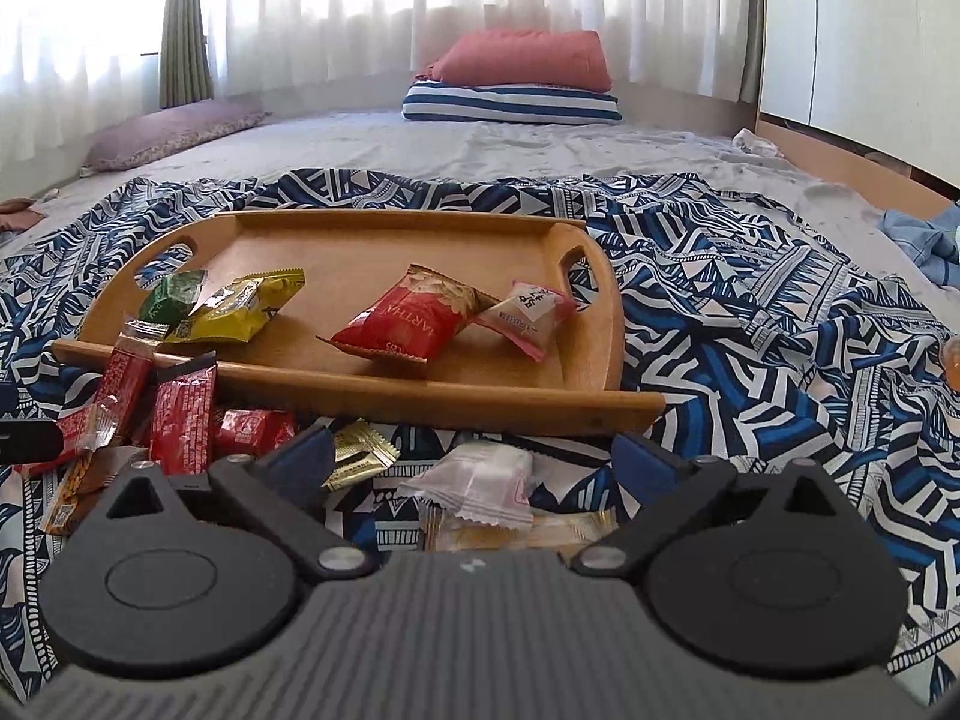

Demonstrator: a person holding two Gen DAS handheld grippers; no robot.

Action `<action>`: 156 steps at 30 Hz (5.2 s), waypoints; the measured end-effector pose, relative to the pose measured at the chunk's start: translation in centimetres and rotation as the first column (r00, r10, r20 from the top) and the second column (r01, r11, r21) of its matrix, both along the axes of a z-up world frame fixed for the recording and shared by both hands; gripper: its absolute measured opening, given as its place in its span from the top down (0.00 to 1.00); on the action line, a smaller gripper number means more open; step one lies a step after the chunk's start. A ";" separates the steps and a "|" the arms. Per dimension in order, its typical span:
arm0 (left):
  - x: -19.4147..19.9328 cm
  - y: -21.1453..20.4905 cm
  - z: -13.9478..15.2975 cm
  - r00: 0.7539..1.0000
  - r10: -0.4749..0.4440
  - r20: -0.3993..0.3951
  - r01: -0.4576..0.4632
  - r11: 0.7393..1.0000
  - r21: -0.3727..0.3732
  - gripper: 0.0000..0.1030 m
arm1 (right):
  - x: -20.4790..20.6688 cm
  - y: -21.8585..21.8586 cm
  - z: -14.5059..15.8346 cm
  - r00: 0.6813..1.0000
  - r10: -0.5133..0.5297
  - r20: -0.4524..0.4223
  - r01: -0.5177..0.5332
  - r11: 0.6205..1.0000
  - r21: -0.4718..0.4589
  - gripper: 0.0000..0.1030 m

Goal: Organize snacks

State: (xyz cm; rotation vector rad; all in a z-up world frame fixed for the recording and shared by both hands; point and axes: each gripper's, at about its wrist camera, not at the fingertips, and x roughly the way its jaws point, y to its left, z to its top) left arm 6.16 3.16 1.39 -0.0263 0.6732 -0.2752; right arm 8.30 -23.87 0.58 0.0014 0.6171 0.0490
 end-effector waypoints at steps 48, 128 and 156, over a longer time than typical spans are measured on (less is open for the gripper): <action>0.0 -1.5 -0.6 0.998 0.053 -0.031 -0.056 0.993 -0.104 0.67 | -0.3 -0.1 -2.5 0.998 -0.059 0.024 0.058 0.997 0.058 0.00; 21.0 -0.9 2.2 0.951 0.222 -0.216 -0.236 0.971 -0.041 0.67 | 18.1 6.0 3.2 0.992 -0.040 -0.122 0.063 0.980 0.188 0.53; 21.0 -2.0 1.1 0.954 0.215 -0.210 -0.220 0.976 0.001 0.67 | 16.1 6.2 1.2 0.995 0.025 -0.097 -0.005 0.979 0.203 0.53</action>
